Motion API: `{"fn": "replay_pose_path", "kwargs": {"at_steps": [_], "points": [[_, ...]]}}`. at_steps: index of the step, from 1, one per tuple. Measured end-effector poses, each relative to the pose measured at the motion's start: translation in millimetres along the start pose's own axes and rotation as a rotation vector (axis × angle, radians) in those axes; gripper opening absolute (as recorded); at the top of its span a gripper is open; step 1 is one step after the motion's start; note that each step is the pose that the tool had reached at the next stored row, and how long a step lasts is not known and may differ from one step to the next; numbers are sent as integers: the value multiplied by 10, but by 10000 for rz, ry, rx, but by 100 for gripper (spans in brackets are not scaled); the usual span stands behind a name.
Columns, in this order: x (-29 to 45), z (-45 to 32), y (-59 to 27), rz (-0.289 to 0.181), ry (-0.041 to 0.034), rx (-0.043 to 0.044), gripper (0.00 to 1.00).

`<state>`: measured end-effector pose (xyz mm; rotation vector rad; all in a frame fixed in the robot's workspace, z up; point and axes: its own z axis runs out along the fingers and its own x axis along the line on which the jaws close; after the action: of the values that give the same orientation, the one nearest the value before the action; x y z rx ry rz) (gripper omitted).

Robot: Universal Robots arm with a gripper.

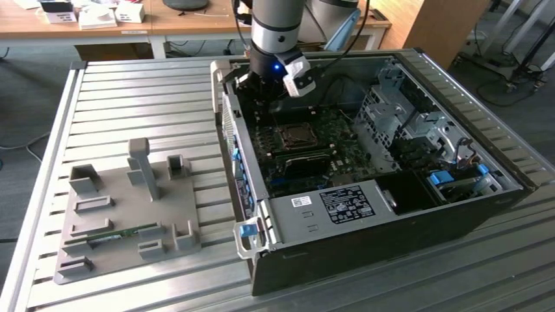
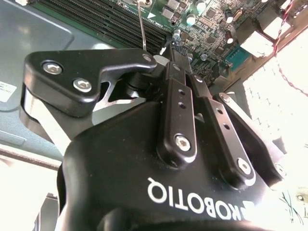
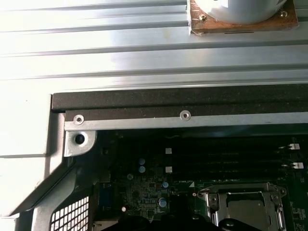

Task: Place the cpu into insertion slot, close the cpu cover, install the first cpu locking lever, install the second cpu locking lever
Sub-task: 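Install the first cpu locking lever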

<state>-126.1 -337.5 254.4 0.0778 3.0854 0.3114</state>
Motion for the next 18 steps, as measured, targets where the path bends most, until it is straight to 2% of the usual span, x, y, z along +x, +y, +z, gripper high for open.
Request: {"fn": "replay_pose_path", "kwargs": {"at_steps": [12,18], "points": [[-86,18,1,4,5,-98,11],[-160,26,4,5,6,-131,11]]}}
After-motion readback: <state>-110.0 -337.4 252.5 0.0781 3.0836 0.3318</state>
